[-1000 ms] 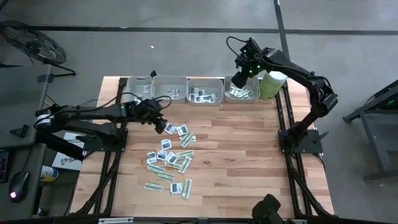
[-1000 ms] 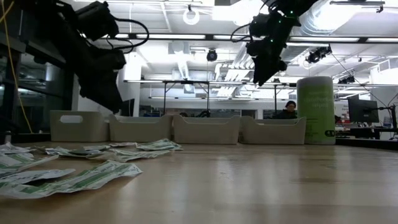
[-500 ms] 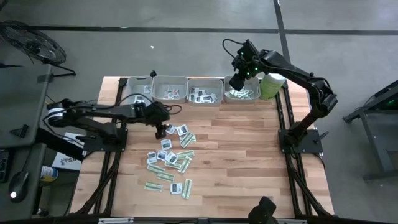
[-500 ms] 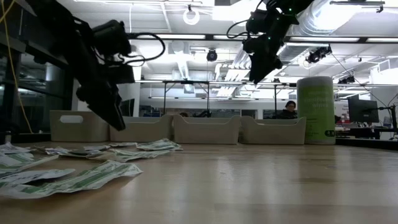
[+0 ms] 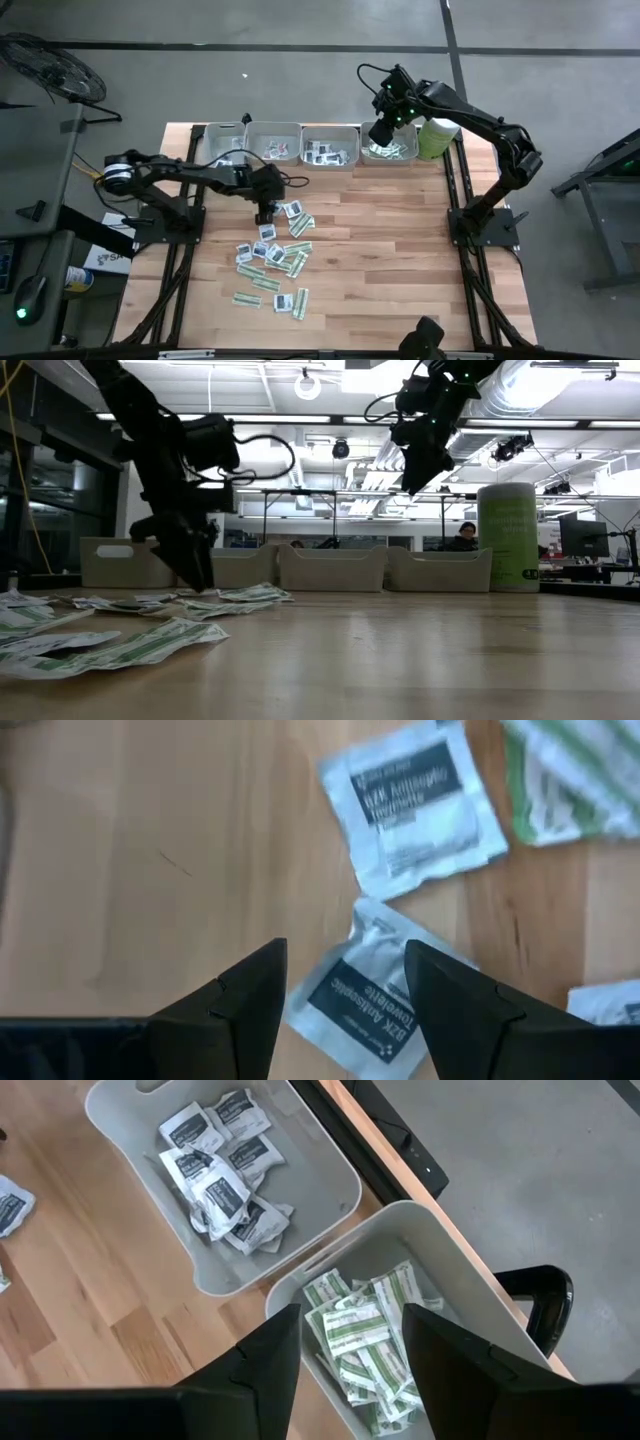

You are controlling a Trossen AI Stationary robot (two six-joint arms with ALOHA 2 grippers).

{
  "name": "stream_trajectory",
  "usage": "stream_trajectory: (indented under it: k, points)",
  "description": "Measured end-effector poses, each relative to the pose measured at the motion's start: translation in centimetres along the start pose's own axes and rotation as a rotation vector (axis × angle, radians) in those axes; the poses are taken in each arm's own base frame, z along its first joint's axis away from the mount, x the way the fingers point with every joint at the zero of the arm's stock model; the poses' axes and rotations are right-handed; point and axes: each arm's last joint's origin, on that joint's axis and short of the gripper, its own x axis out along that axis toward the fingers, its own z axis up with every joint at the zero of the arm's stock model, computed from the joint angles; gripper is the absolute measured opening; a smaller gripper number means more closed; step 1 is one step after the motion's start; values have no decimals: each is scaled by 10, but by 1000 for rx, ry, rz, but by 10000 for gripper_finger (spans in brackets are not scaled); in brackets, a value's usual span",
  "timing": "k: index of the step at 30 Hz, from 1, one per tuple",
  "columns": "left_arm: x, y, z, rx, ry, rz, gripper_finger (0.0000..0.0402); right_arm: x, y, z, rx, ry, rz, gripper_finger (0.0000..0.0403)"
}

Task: Pick & Place First Aid Supplies
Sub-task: Put the gray towelette pack into the middle right gray bin

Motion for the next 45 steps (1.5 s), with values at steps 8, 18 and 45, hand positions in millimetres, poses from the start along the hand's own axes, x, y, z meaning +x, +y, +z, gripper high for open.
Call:
stream_trajectory:
  k: [8,18,45]
  points:
    - [20,-2,-2,6,105,-80,165,0,0,-1,-3,13,3,169]
    - [25,-4,-8,-86,166,-123,66,0,1,-2,-3,17,27,169]
    - [-62,7,45,-205,105,-106,2,0,20,0,-55,0,234,169]
